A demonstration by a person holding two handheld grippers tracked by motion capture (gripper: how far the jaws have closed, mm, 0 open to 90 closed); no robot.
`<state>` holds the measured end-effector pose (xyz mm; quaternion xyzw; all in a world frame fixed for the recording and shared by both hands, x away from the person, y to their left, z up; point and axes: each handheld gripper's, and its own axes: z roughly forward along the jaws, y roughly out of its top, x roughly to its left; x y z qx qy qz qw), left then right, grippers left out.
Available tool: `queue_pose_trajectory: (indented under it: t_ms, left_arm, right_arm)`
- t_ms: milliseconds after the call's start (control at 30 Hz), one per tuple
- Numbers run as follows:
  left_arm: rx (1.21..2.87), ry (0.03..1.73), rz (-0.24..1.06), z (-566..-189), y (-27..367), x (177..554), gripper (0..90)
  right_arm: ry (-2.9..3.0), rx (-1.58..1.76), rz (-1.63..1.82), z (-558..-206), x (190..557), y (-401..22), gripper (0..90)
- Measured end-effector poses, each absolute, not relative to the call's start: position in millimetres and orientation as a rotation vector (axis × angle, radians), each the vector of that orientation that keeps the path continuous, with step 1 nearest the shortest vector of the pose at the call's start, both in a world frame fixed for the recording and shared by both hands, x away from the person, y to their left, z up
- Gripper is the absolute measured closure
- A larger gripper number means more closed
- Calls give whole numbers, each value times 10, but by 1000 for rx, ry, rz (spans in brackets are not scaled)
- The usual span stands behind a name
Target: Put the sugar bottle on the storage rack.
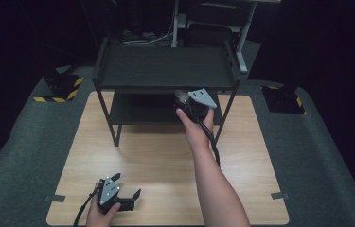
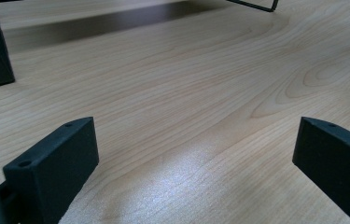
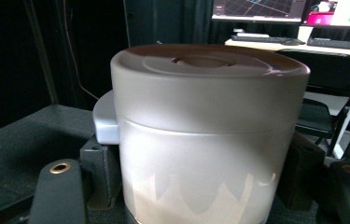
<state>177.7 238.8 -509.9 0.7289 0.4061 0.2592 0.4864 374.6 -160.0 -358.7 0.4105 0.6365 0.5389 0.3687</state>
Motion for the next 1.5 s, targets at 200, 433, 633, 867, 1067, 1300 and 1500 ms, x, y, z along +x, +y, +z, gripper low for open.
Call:
queue_pose_trajectory:
  t_ms: [200,433,633,867,1067,1300,1500]
  left_arm:
    - [1774,989,630,-5097,2387,1778,4]
    - [1774,989,629,-5097,2386,1778,4]
    - [1780,984,634,-5095,2382,1778,4]
    - [1779,983,634,-5097,2381,1777,4]
    - [1782,978,634,-5096,2384,1778,4]
    - [1780,979,636,-5100,2376,1773,4]
    - [1783,976,641,-5099,2373,1770,4]
  right_arm:
    - [1615,1057,1385,-3622,3719,-1577,311]
    - [1636,1042,1379,-3607,3693,-1616,237]
    - [1626,1022,1372,-3647,3603,-1631,35]
    - [1616,996,1402,-3681,3491,-1748,4]
    - [1625,965,1445,-3738,3358,-1913,3]
    - [1634,917,1462,-3875,3132,-2095,3]
    - [1646,884,1472,-4018,2935,-2261,3]
